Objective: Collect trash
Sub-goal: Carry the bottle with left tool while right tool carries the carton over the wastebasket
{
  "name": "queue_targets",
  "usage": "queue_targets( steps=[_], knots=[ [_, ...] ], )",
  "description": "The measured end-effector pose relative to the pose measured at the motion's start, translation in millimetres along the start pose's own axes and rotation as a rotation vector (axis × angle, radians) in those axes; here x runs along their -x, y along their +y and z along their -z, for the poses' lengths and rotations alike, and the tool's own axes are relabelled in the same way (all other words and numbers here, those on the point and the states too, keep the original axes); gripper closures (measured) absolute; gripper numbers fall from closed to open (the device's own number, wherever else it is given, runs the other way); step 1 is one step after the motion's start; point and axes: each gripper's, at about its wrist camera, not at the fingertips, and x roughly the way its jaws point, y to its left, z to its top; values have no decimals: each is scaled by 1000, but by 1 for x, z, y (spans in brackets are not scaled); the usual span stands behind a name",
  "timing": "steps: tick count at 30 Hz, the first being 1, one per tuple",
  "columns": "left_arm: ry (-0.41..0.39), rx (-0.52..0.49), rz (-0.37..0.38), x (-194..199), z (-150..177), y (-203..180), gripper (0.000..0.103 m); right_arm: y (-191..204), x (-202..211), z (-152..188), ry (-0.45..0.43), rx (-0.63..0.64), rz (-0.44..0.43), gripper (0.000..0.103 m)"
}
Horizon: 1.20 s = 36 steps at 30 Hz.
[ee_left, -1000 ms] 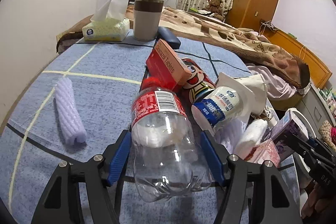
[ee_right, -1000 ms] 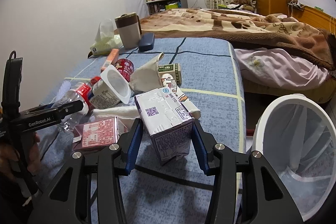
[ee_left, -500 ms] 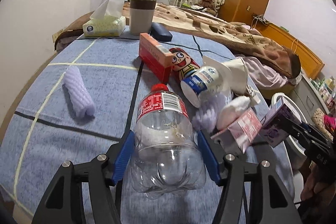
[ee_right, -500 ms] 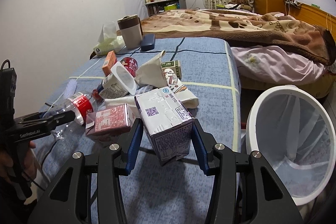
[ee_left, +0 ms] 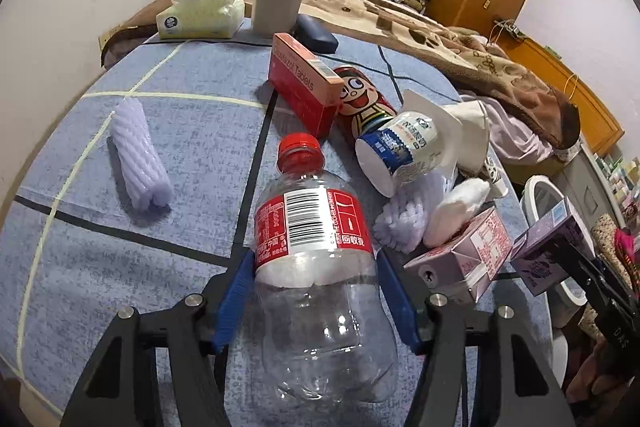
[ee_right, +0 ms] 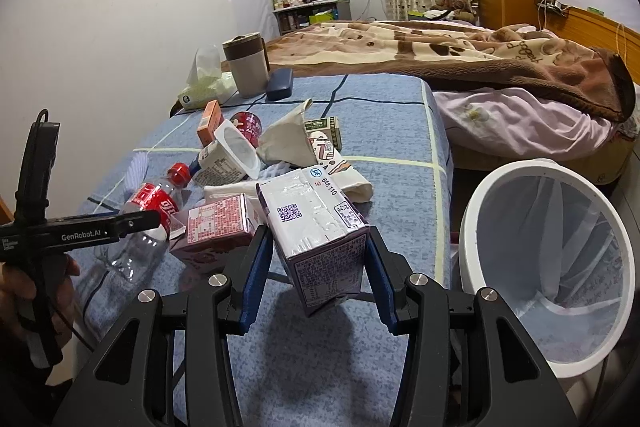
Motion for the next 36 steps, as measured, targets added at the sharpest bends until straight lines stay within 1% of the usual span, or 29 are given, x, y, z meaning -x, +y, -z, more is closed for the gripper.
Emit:
queue_targets(
  steps=[7,12,16,21,26,34,36],
  knots=[
    [-47,-24,7,14,6,-4,41,-3,9,1,-22,-12,6,55],
    [-104,-53,27,35,6,-15,41,-6,17,0,-40,-21,14,55],
    [-143,-81,51,50,-1,-30,41,-16,25,-2,-64,-41,34,55],
    [-173,-142,108,59,-11,-61,41,-30,34,-3,-87,-69,72,55],
    [-167,-221,191,54,-18,-105,41,-47,44,-1,-105,-101,122,55],
    [-106,-345,335,25,-13,-186,41,-82,55,11,-99,-181,219,55],
    [-92,-371,359,17,-10,-202,41,-90,55,14,-95,-200,238,55]
  ],
)
